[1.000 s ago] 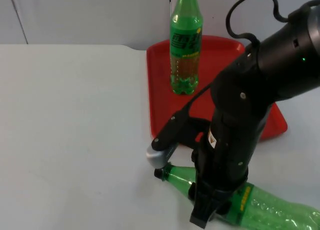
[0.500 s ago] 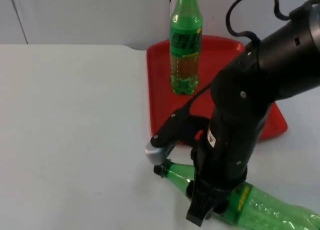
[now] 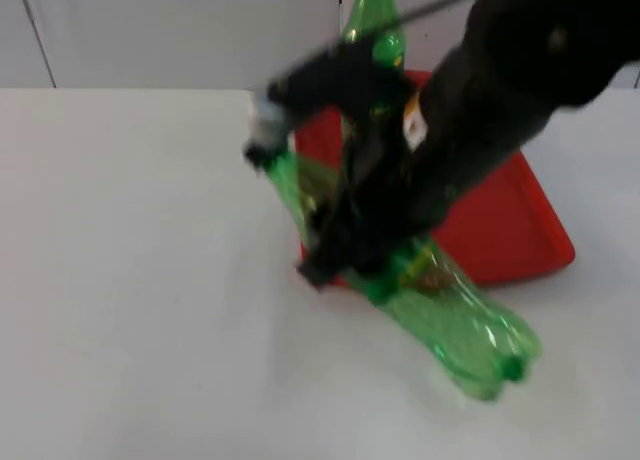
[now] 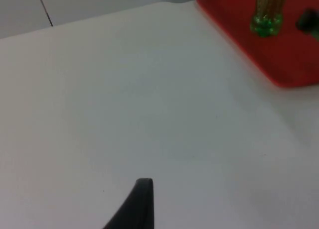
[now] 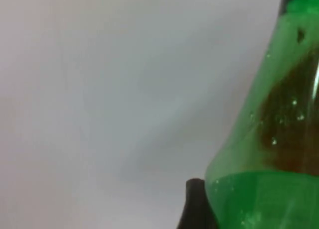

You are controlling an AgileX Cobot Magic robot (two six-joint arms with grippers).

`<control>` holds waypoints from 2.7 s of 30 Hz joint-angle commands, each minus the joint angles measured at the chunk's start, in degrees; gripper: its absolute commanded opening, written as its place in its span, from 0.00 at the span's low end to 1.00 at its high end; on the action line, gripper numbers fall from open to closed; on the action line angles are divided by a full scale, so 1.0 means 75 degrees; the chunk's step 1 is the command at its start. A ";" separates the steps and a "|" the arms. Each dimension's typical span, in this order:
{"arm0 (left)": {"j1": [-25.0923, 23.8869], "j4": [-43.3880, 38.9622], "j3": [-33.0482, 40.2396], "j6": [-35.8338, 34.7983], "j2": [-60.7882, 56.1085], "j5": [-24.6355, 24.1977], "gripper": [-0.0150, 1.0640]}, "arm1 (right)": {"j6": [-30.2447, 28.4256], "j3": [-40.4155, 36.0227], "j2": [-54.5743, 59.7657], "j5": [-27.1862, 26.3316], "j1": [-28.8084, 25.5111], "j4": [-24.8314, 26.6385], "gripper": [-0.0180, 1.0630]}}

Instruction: Place the bottle upright on the tray.

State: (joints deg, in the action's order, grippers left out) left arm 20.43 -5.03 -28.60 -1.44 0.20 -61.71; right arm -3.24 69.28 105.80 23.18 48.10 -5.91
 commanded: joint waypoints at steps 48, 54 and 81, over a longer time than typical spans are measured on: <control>0.0058 -0.0046 0.0037 0.0011 -0.0027 0.0033 0.99 | -0.0078 -0.3836 -0.3280 -0.8706 -0.3503 0.1839 0.02; 0.0058 -0.0046 0.0037 0.0011 -0.0027 0.0033 0.99 | -0.0099 -0.3774 -0.2335 -0.9454 -0.3503 0.2661 0.02; 0.0058 -0.0046 0.0037 0.0011 -0.0027 0.0033 0.99 | -0.0273 -0.0586 0.2778 -1.2419 -0.3503 0.1803 0.02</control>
State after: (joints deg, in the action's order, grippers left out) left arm 20.43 -5.15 -28.60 -1.44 0.20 -61.71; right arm -4.71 63.51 125.76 -67.64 22.01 8.20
